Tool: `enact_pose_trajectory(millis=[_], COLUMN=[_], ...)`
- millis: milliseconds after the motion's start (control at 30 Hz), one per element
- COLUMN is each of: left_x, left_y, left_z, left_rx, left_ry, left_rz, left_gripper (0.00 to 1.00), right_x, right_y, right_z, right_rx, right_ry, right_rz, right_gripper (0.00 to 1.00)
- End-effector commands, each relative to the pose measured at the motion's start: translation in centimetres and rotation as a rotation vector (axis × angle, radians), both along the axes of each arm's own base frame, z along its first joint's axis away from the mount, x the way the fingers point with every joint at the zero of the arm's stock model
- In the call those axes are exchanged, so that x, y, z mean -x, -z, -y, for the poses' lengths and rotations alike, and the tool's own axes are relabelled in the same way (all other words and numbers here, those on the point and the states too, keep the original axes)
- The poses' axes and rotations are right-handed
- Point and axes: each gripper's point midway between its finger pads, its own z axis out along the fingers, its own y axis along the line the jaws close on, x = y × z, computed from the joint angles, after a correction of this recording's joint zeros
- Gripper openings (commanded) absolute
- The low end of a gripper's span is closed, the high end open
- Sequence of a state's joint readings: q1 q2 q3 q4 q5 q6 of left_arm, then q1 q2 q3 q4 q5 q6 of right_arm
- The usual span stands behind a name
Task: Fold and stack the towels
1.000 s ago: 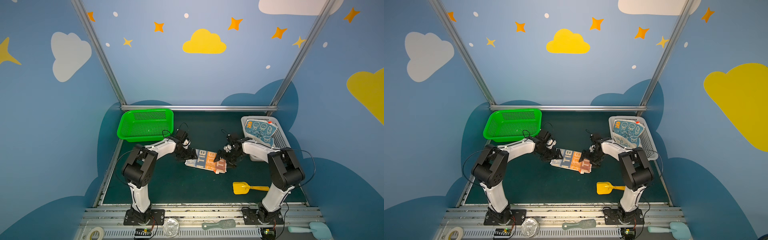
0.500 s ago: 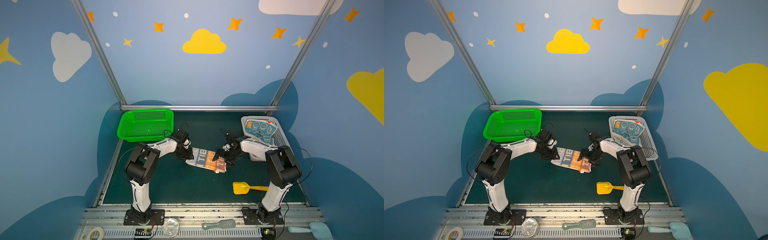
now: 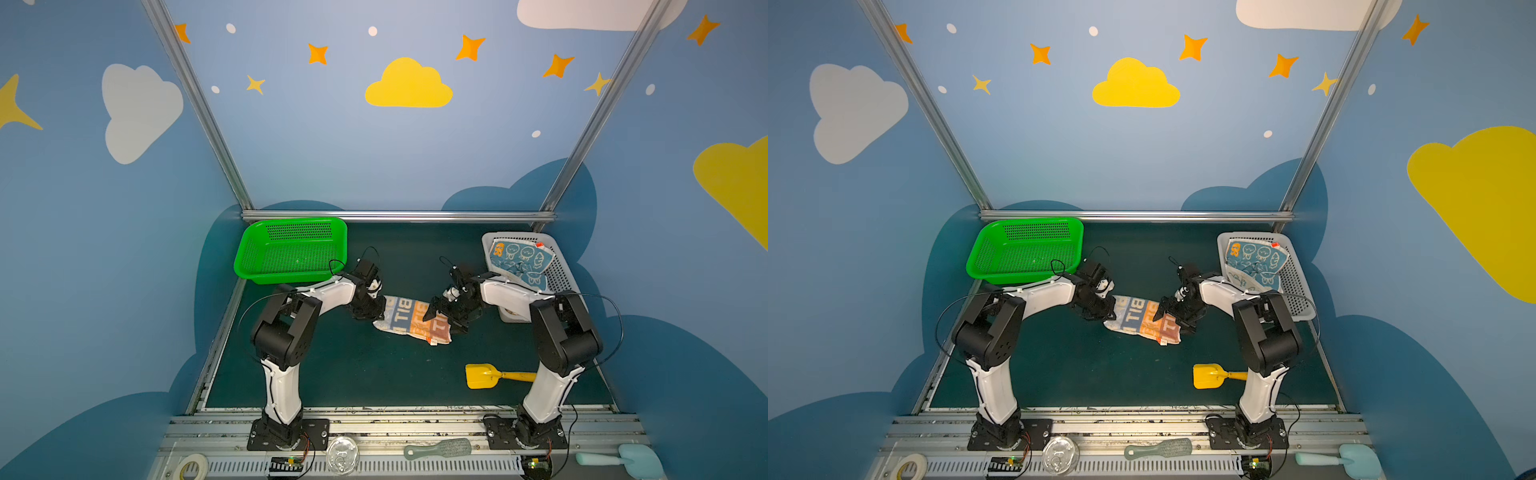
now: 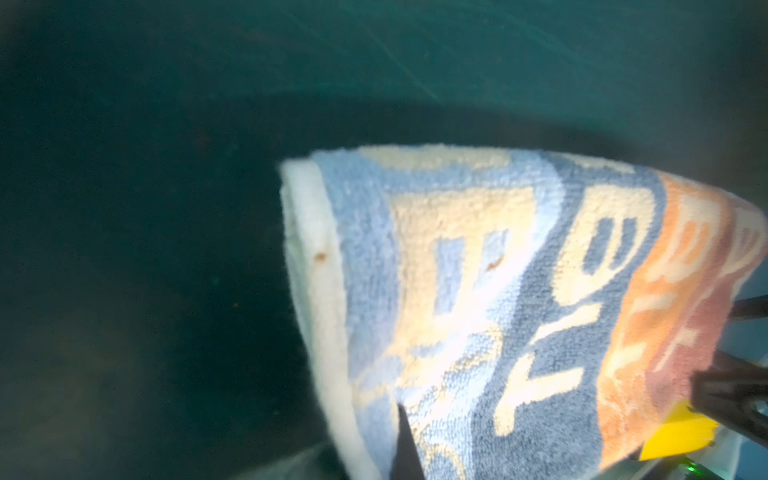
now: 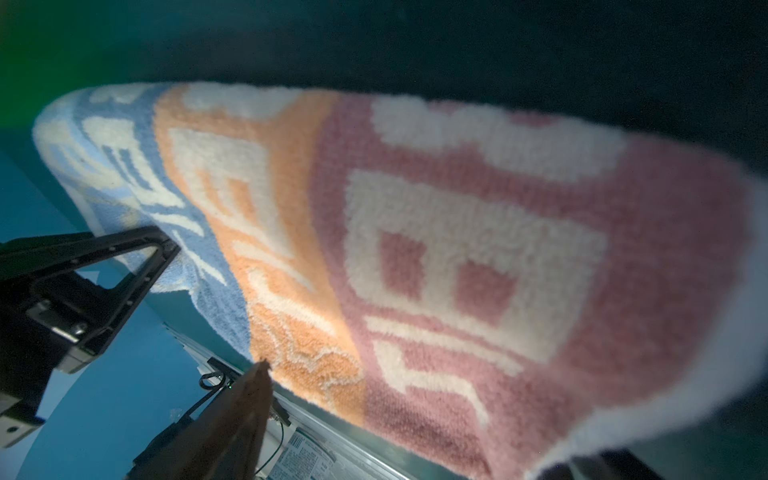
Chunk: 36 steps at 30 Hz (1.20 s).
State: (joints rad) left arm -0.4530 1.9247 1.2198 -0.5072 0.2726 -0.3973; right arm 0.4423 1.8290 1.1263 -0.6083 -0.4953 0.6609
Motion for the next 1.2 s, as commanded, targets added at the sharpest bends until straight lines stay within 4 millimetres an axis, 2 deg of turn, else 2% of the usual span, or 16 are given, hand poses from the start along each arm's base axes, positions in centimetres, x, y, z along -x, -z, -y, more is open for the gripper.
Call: enact_pose_trajectory(millis=[0, 333, 533, 733, 967, 1167], left_x=[-0.1, -3.9, -7.7, -12.3, -17.1, -20.2], left_y=[-0.7, -6.4, -10.9, -15.5, -18.1, -19.5], left_z=[-1.4, -4.5, -6.4, -8.6, -12.2, -15.8], left_rx=[-0.098, -0.213, -0.260, -0.326, -0.363, -0.337], left_ry=[0.010, -0.016, -0.043, -0.092, -0.144, -0.184], left_rz=[0.004, 0.099, 0.182, 0.289, 0.351, 0.428], left_gripper=[0.03, 0.03, 0.03, 0.03, 0.03, 0.03], right_x=[-0.5, -2.3, -4.5, -7.0, -9.6, -11.3], right_y=[0.8, -1.6, -4.2, -7.3, -10.7, -13.1], right_z=[-1.2, -1.3, -2.9, -4.9, -7.5, -9.8], right_rx=[-0.040, -0.006, -0.033, -0.056, -0.092, -0.099], right_ry=[-0.065, -0.105, -0.129, -0.155, -0.180, -0.223], right_rz=[0.074, 0.144, 0.196, 0.254, 0.335, 0.424], right_gripper=[0.90, 0.90, 0.90, 0.90, 0.90, 0.90])
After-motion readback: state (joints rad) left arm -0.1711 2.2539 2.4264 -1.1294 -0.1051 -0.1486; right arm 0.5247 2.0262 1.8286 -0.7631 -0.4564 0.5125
